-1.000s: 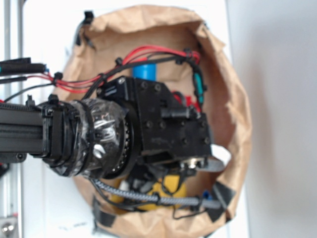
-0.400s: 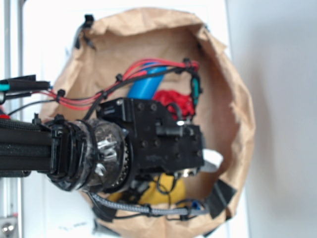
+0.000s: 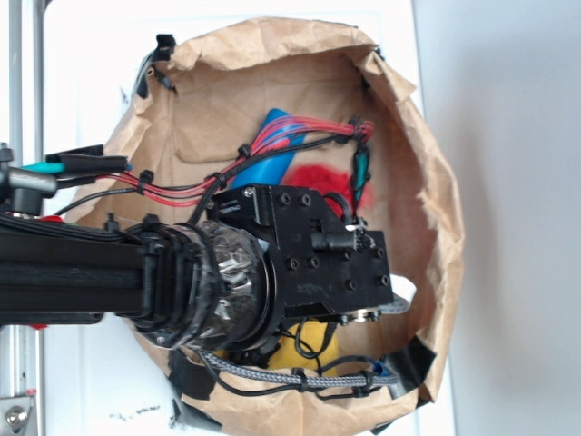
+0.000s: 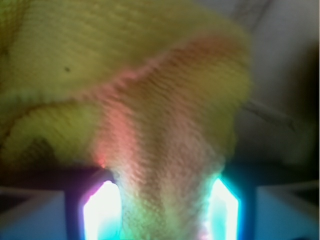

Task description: Grab the yellow cloth.

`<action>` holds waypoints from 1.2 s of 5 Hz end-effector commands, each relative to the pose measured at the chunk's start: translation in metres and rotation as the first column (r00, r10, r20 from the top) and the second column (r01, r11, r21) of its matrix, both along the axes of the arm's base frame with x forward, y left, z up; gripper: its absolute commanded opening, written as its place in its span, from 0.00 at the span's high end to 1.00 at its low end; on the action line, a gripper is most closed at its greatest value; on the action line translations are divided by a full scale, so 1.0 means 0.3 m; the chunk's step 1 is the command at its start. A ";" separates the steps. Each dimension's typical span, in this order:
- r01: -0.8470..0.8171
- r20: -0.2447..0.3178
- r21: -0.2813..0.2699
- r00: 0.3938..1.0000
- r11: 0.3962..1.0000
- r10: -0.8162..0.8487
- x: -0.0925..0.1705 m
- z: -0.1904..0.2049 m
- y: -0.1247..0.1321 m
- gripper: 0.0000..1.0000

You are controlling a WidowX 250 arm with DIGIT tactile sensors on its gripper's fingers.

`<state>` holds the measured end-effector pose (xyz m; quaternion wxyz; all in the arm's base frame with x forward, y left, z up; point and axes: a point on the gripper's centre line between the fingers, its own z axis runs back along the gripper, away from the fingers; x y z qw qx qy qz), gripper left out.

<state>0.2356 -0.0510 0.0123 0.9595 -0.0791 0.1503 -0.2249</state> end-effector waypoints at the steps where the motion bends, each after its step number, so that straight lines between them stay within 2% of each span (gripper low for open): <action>1: 0.015 0.320 -0.011 0.947 1.000 -0.011 0.071 0.101 -0.017 1.00; 3: -0.008 0.349 -0.031 0.937 0.999 0.018 0.069 0.148 0.009 1.00; 5: -0.049 0.398 -0.078 0.914 0.996 0.076 0.051 0.247 0.054 1.00; 6: -0.072 0.405 -0.162 0.905 0.984 0.133 0.036 0.345 0.092 1.00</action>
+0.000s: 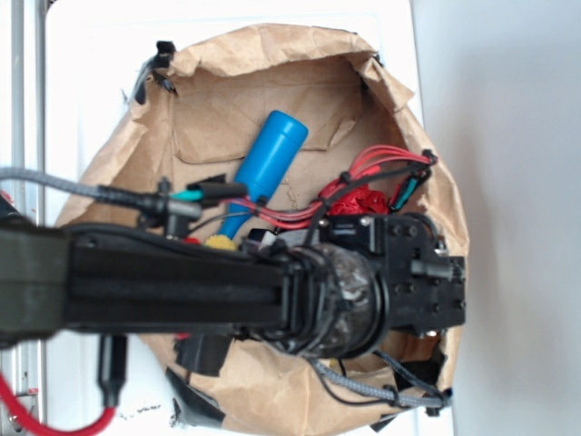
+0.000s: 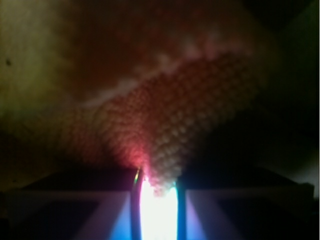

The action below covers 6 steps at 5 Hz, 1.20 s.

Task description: Grab the yellow cloth.

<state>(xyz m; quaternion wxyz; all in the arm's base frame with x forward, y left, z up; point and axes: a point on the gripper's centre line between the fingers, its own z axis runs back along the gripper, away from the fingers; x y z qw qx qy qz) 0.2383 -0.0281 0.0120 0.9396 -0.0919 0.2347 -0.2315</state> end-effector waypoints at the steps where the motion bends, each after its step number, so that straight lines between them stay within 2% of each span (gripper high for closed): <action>1: -0.057 0.581 -0.271 0.786 0.961 0.211 -0.021 0.477 0.036 1.00; 2: 0.020 0.637 -0.283 0.751 0.959 0.173 -0.086 0.543 0.034 1.00; 3: 0.051 0.652 -0.283 0.743 0.958 0.153 -0.140 0.571 0.035 1.00; 4: -0.001 0.654 -0.239 0.739 0.971 0.162 -0.152 0.620 0.035 1.00; 6: -0.181 0.578 -0.092 0.791 0.979 0.200 -0.094 0.692 0.016 1.00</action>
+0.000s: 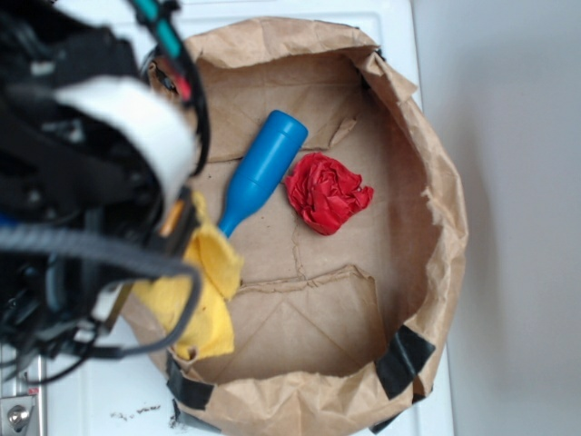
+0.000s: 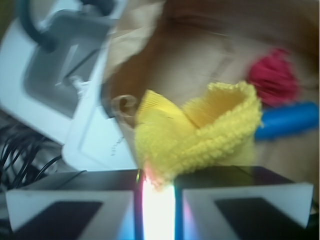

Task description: Grab the yellow cloth.

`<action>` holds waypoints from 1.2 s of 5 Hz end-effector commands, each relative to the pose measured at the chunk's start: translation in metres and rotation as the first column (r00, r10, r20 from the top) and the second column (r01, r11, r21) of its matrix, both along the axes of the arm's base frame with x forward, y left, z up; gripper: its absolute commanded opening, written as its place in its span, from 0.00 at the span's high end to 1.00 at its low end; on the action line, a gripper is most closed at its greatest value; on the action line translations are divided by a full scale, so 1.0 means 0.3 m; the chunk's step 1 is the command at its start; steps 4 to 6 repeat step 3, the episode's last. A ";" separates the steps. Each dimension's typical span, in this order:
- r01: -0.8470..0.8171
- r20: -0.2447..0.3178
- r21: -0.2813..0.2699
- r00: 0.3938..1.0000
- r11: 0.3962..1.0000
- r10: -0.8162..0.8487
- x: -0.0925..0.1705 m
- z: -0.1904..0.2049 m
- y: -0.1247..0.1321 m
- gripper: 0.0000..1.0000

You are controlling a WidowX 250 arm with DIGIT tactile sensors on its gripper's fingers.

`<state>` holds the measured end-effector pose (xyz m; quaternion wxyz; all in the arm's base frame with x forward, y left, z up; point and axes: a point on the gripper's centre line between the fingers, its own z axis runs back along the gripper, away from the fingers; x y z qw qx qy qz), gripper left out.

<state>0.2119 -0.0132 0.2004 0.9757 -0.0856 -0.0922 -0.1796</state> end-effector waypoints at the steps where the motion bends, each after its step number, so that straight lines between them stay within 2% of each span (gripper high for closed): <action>1: -0.114 -0.021 0.075 0.993 0.991 0.116 0.046 0.073 -0.022 1.00; 2: -0.167 0.007 0.054 0.986 0.984 0.167 0.075 0.087 -0.008 1.00; 3: -0.184 0.026 0.102 0.983 0.978 0.182 0.077 0.082 -0.018 1.00; 6: -0.184 0.026 0.102 0.983 0.978 0.182 0.077 0.082 -0.018 1.00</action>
